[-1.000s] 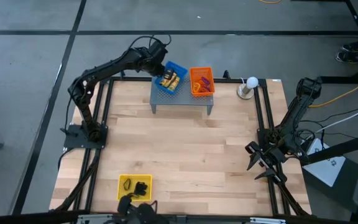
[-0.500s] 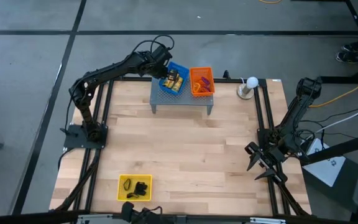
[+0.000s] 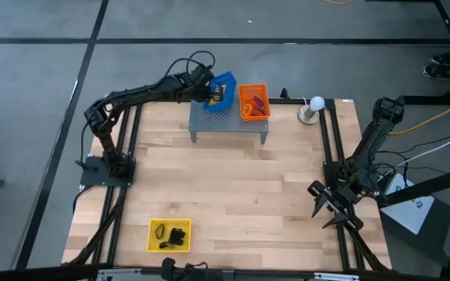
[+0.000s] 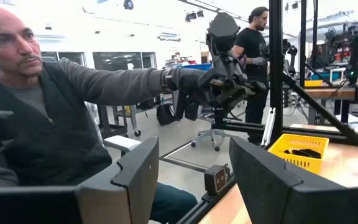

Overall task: Pick & Place Office Desk Supplies
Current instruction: Put the blue basket onto the shelf

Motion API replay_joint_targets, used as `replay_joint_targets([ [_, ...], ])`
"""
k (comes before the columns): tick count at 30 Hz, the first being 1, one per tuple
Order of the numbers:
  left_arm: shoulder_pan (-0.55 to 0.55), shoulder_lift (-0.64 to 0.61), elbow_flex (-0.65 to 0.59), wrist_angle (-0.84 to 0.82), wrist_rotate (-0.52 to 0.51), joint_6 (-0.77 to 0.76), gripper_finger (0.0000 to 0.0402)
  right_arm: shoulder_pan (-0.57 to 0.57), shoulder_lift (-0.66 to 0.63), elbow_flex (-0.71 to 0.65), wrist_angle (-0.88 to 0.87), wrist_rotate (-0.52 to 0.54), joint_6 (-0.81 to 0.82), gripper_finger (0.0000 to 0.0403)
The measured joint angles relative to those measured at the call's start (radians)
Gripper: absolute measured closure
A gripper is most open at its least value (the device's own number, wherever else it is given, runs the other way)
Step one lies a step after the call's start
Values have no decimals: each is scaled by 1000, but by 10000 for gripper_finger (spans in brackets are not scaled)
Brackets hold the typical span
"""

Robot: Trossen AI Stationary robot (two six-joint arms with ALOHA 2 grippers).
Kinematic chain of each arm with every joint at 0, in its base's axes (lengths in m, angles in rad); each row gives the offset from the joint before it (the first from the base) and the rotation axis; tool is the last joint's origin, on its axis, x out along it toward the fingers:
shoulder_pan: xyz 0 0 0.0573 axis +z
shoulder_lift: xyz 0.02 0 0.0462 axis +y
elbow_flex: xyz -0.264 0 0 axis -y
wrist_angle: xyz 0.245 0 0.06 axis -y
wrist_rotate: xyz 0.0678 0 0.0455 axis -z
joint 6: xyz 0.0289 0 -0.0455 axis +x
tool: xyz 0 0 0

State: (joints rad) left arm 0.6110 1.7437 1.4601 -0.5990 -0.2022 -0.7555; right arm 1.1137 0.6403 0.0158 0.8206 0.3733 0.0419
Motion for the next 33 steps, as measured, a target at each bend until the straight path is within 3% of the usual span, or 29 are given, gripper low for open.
replay_joint_targets([
  [4, -9, -12, 0, 2, 4, -6, 398, 0, 0, 0, -12, -12, 21, 206],
  [9, -9, -59, -2, -112, -20, -16, 398, 0, 0, 0, -17, -81, 23, 206],
  [14, -16, -117, -6, -184, -64, -30, 398, 0, -1, 0, -16, -80, -26, 206],
  [33, -66, -133, -5, -175, -94, -80, 398, -1, -2, 0, 9, -75, -50, 206],
])
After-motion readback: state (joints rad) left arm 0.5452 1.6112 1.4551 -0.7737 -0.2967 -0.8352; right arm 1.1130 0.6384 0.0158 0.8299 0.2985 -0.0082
